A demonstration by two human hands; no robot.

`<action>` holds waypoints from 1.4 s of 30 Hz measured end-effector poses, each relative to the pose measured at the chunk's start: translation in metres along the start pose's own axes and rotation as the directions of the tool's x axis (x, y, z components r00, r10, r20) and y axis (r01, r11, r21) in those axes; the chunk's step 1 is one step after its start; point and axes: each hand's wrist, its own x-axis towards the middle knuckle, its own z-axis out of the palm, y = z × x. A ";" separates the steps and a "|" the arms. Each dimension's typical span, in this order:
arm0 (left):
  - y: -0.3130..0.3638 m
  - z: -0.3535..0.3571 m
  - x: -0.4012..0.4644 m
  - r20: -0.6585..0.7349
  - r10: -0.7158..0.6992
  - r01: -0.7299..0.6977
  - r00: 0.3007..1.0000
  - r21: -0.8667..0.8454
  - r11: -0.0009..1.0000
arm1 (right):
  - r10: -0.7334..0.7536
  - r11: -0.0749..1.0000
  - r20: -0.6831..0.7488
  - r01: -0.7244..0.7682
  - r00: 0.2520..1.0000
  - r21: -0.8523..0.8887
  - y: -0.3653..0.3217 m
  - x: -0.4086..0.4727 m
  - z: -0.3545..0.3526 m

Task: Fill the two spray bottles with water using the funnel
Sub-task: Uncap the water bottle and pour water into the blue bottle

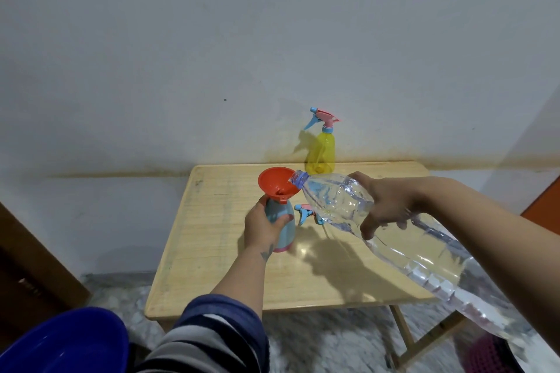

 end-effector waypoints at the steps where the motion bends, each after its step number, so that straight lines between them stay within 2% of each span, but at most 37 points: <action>1: 0.000 0.000 0.000 0.000 0.000 0.000 1.000 0.004 1.000 | 0.002 1.000 0.000 -0.002 1.000 0.003 0.000 -0.001 0.000; 28: 0.004 0.001 -0.002 0.014 -0.018 0.017 1.000 0.027 0.999 | 0.017 0.999 0.028 -0.016 0.999 -0.037 0.003 -0.005 -0.008; 42: 0.007 0.000 -0.005 0.007 -0.033 0.032 0.999 0.041 0.999 | 0.006 1.000 0.025 -0.006 1.000 -0.002 0.003 -0.005 -0.010</action>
